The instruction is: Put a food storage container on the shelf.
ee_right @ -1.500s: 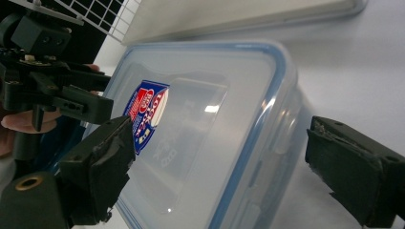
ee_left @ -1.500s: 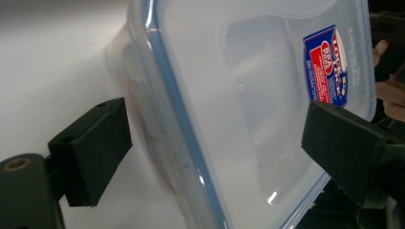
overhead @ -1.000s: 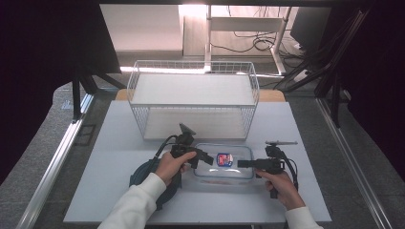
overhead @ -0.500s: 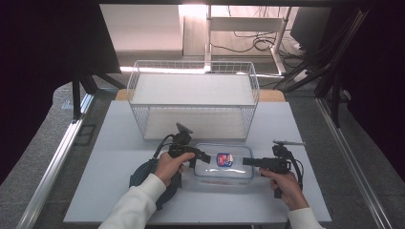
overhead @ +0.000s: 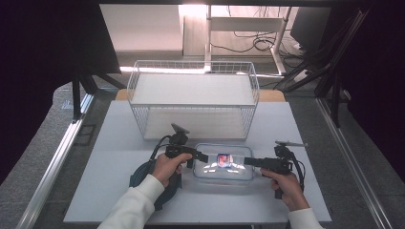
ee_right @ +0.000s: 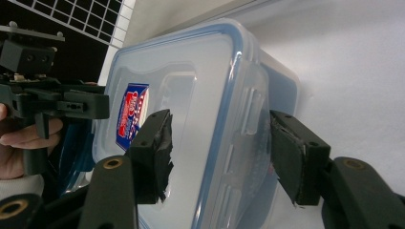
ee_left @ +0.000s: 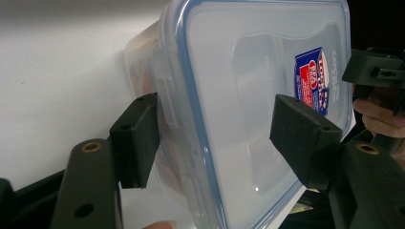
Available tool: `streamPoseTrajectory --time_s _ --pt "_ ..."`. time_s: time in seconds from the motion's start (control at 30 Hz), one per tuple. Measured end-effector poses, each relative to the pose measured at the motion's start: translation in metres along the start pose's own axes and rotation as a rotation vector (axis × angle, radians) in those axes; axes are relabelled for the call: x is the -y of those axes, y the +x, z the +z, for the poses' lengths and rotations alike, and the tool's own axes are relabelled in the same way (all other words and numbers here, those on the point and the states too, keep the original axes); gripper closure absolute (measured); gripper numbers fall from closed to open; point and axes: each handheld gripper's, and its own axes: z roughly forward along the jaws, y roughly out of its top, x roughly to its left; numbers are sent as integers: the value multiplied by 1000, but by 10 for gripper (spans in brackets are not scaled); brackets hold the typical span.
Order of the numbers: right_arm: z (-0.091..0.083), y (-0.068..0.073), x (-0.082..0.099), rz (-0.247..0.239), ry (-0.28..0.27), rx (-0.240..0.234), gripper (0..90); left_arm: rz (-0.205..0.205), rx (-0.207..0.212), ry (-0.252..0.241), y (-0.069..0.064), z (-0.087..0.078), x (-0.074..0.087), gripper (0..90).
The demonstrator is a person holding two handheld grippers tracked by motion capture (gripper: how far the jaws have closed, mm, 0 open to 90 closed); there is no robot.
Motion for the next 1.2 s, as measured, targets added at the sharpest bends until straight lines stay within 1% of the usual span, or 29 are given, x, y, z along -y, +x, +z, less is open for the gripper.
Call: streamPoseTrajectory --time_s 0.07,0.13,0.23,0.33,0.37,0.43,0.6,0.63,0.7,0.73,0.77,0.8,0.83,0.87,0.9,1.0,1.03,1.07,1.2 --pt "-2 1 1 10 -5 -4 441 0 -1 -3 -1 -1 1 361" --pt "-2 1 1 1 -12 -2 444 0 4 -10 0 -3 2 365" --pt "-2 2 1 3 -23 -5 450 7 10 -19 1 -4 4 376" --pt "-3 4 2 3 -21 -5 453 16 12 -27 0 -6 5 381" --pt "-4 5 2 -8 -20 -4 454 23 8 -26 0 -8 6 383" --pt "-5 7 2 -12 -21 -7 458 39 1 -28 -2 -10 6 388" --pt "-7 14 1 -40 -43 4 459 53 6 -46 -3 -15 7 389" --pt "-8 16 1 -43 -46 6 459 47 9 -58 -5 -16 7 389" --pt "-11 23 0 -67 -57 5 459 65 5 -60 -7 -21 7 389" --pt "-11 23 0 -67 -57 5 459 74 2 -62 -8 -24 7 389" --pt "-12 25 -1 -79 -60 5 459 84 0 -64 -9 -28 6 389" --pt "-13 33 -3 -99 -66 2 459 91 1 -75 -10 -31 6 389" --pt "-14 37 -4 -116 -67 3 459 113 -1 -86 -12 -40 5 389" --pt "-15 42 -5 -128 -70 2 459 113 -1 -86 -12 -40 5 389" --pt "-15 42 -5 -128 -70 2 459 115 -2 -95 -13 -45 5 389" --pt "-15 53 -11 -152 -79 -6 459 114 0 -123 -14 -57 5 394" --pt "-14 60 -16 -160 -81 -12 459 122 3 -128 -14 -62 5 399" --pt "-14 60 -16 -160 -81 -12 459 119 1 -137 -14 -66 5 399" --pt "-13 74 -24 -186 -90 -18 459 123 0 -163 -15 -81 4 399"
